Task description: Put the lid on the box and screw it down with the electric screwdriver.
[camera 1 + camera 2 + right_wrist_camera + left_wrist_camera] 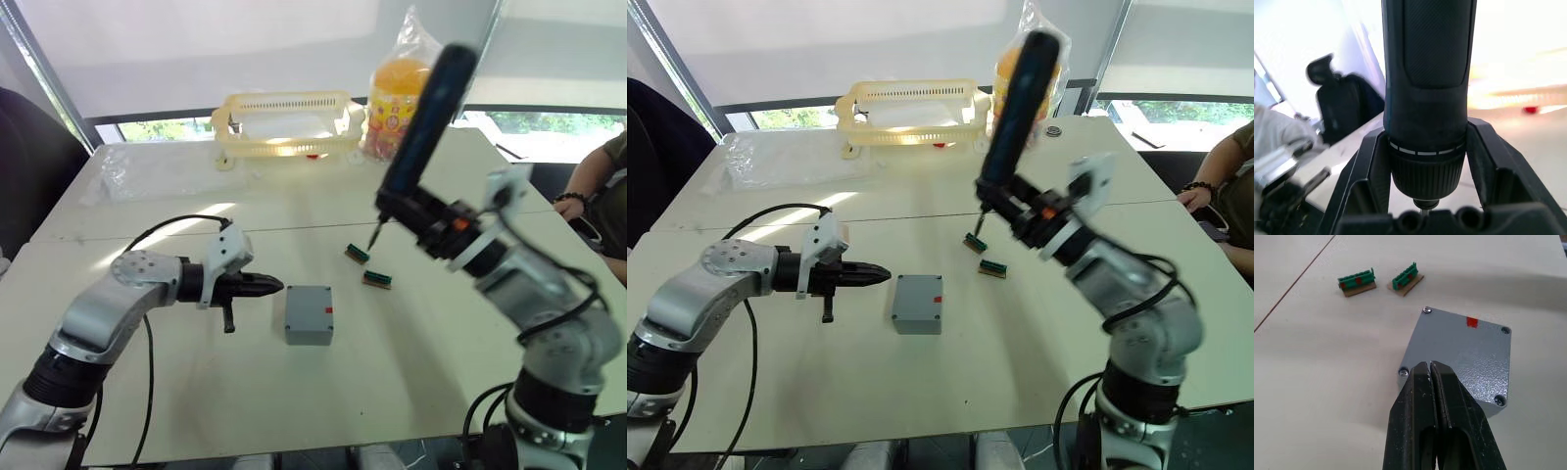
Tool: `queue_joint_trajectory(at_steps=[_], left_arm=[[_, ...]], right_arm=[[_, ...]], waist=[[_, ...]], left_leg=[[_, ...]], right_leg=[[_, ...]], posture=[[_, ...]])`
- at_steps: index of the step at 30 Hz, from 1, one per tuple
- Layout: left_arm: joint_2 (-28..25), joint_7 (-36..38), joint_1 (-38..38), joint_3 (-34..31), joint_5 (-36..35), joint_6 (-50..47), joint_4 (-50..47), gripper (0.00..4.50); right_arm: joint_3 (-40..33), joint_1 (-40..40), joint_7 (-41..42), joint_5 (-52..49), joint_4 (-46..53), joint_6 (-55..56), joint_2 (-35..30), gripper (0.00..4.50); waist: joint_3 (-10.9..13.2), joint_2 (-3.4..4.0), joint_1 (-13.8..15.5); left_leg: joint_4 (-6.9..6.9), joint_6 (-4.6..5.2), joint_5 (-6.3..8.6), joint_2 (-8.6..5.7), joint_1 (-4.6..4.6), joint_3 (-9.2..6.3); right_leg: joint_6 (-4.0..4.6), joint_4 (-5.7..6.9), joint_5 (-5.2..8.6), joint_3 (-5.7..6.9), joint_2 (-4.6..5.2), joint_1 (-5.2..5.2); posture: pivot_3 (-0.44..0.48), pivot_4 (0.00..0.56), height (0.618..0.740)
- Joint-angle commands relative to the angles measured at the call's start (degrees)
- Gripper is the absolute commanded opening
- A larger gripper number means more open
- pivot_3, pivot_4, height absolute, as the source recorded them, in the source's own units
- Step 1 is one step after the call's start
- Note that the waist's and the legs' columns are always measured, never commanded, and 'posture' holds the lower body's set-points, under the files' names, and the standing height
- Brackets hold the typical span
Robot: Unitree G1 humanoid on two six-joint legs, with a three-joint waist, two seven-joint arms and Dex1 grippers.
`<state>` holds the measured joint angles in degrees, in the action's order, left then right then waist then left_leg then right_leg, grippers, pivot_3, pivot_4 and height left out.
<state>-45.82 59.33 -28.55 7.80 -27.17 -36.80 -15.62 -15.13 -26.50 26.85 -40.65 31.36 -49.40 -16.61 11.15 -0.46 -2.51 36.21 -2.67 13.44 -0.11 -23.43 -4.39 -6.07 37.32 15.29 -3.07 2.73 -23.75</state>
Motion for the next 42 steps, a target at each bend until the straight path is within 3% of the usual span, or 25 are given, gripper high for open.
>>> queue_joint_trajectory(at_steps=[1, 13, 26, 42], left_arm=[[0.9, -0.6, 0.3, 0.1, 0.0, 0.3, -4.0, 0.00], [5.3, -3.5, 1.0, 4.7, 4.6, 1.2, -4.6, 0.00], [5.7, -2.5, 3.4, 6.8, 8.0, 3.7, -2.1, 0.00], [5.8, -2.3, 4.1, 6.9, 8.6, 4.0, -1.8, 0.00]], right_arm=[[5.1, 1.0, 2.8, 1.7, -0.9, 10.5, 3.9, 1.77], [14.5, 7.6, 6.9, 8.3, -5.2, 22.2, 4.0, 1.77], [15.2, 9.3, 6.4, 13.0, -9.1, 28.2, 3.3, 1.77], [14.7, 8.4, 5.6, 11.1, -7.7, 27.5, 3.7, 1.77]], waist=[[0.0, 0.00, 0.0], [0.0, -0.01, 0.0], [0.0, -0.01, 0.1], [0.0, -0.01, 0.1]], left_leg=[[0.00, 0.00, 0.00, 0.00, 0.01, -0.01], [-0.01, 0.00, 0.00, 0.00, 0.06, -0.07], [0.01, 0.00, 0.00, 0.00, 0.10, -0.07], [0.01, 0.00, 0.00, 0.00, 0.12, -0.08]], right_leg=[[0.00, 0.02, 0.00, 0.01, -0.01, 0.00], [0.02, 0.10, 0.01, 0.02, -0.04, 0.01], [0.02, 0.11, 0.01, 0.02, -0.03, 0.06], [0.02, 0.11, 0.01, 0.02, -0.03, 0.08]], posture=[[0.000, 0.150, 0.740], [0.000, 0.150, 0.740], [0.000, 0.150, 0.740], [0.000, 0.150, 0.740]])
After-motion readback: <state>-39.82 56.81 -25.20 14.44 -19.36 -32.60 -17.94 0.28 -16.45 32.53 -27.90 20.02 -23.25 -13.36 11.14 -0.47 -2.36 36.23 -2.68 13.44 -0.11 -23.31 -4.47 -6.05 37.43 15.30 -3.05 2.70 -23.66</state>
